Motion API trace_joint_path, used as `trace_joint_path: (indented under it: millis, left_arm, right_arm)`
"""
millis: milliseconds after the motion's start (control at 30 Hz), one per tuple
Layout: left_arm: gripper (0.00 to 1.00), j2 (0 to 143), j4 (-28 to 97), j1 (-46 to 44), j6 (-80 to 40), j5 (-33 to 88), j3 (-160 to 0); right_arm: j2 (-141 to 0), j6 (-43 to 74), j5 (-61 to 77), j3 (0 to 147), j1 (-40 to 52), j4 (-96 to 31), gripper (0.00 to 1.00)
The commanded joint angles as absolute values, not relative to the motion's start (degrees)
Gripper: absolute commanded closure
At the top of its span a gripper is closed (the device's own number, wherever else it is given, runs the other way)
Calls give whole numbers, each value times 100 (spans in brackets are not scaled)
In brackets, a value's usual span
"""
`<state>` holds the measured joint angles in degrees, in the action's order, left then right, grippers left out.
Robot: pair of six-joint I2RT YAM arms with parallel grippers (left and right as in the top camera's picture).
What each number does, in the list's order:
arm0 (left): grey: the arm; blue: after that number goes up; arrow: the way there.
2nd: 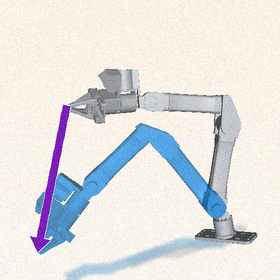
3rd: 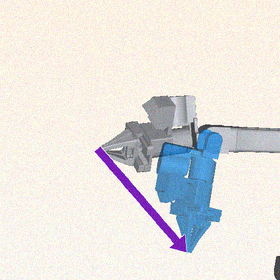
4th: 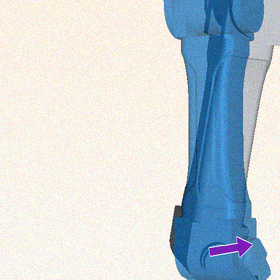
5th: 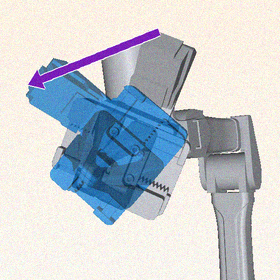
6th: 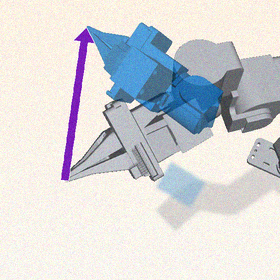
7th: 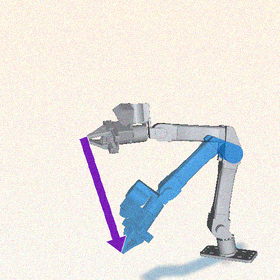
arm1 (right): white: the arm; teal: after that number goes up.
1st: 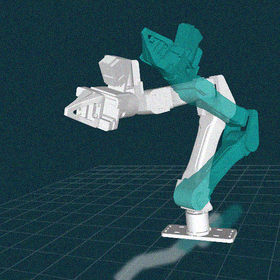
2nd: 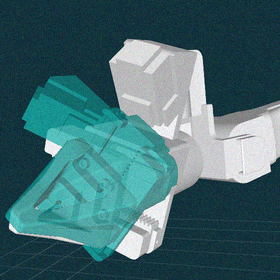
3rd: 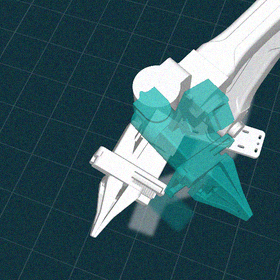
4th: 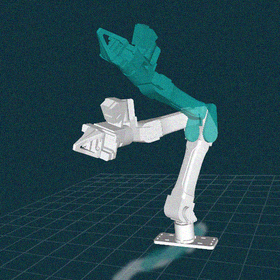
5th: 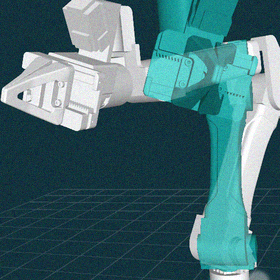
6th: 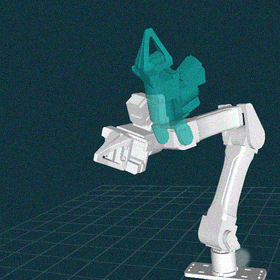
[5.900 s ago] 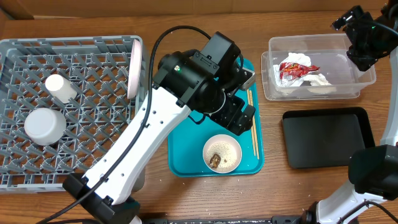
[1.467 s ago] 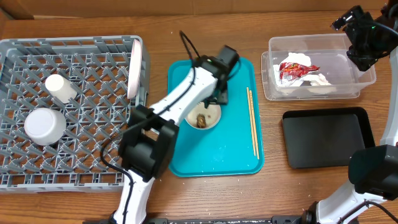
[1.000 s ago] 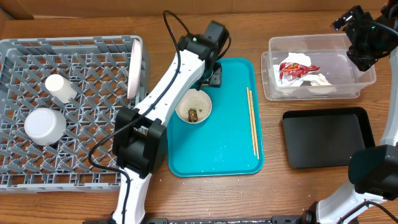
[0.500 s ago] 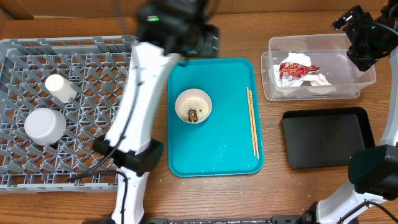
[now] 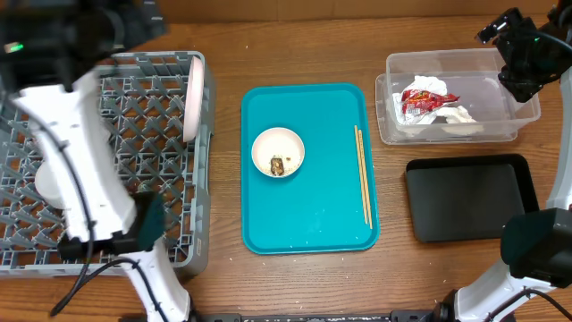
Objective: Sort waste into correct bins and load items into the dishwasher
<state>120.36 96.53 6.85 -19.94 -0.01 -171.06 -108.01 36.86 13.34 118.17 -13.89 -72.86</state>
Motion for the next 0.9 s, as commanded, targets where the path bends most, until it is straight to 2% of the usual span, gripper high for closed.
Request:
trace_joint_path:
  millis: [0, 167, 300, 367, 467, 567, 767, 867]
  left_arm:
    - [0, 11819, 9679, 1455, -1712, -34, -17152]
    - [0, 11819, 9679, 1916, -1710, -1, -16982]
    - [0, 11819, 9679, 1981, -1712, 1, -16931]
    - [0, 11821, 9679, 1981, -1712, 1, -16927]
    - [0, 11821, 9679, 1979, -1710, 3, -16923]
    - [0, 11821, 9679, 1979, -1712, 1, -16923]
    - [0, 11821, 9679, 1979, -1712, 1, -16923]
    - [0, 11821, 9679, 1979, -1712, 1, -16923]
  right_arm:
    - [-10759, 3693, 1358, 11933, -1424, -7253, 0]
    - [-10759, 3769, 1468, 11933, -1422, -7116, 0]
    - [-10759, 3760, 2687, 11933, -1387, -7037, 0]
    - [-10761, 3194, 3297, 11931, -1199, -6989, 0]
    - [-10761, 2161, 3435, 11931, -604, -7024, 0]
    - [-10816, 1409, 2777, 11920, 416, -7091, 0]
    - [-11222, 1345, 204, 11920, 2427, -6991, 0]
    - [-11561, 1343, -384, 11920, 3153, -6886, 0]
